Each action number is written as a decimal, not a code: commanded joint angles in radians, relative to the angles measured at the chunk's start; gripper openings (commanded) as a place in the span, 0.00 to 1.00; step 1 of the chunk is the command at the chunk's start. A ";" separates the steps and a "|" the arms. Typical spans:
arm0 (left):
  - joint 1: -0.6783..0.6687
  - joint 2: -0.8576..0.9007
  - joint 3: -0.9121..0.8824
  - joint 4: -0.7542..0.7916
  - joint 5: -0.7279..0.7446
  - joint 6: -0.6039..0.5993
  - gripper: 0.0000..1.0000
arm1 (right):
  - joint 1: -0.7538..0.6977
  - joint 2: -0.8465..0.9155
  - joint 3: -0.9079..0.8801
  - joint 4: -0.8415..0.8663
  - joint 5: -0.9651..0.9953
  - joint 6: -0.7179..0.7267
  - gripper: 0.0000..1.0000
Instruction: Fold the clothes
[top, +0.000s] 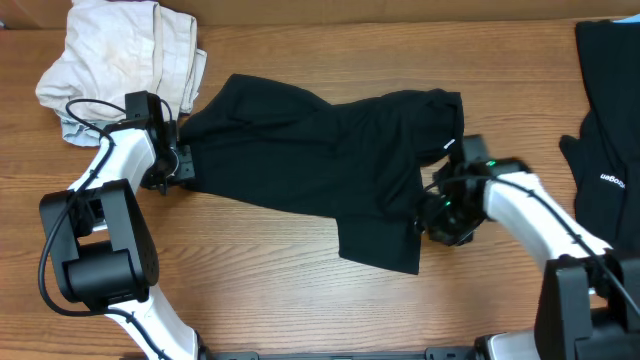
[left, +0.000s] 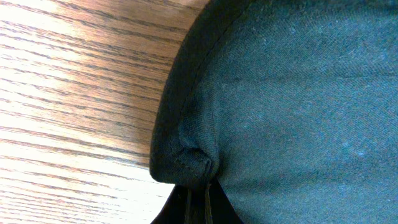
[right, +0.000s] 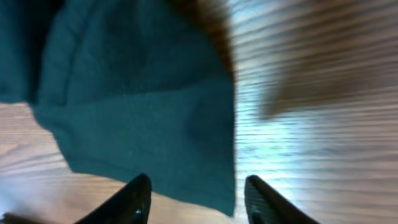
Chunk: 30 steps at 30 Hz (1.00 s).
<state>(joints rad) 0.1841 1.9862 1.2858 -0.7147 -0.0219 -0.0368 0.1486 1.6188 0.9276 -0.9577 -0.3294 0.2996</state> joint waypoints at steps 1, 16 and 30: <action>-0.005 0.047 -0.011 -0.006 0.042 -0.024 0.04 | 0.077 -0.022 -0.050 0.042 0.108 0.119 0.50; -0.010 0.047 -0.011 0.008 0.042 -0.076 0.04 | 0.309 -0.021 -0.154 0.095 0.249 0.415 0.52; -0.010 0.047 -0.011 0.012 0.041 -0.076 0.04 | 0.309 -0.023 -0.112 0.086 0.307 0.454 0.61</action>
<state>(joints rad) 0.1833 1.9862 1.2858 -0.7101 -0.0189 -0.0994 0.4541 1.5902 0.7937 -0.8589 -0.0727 0.7437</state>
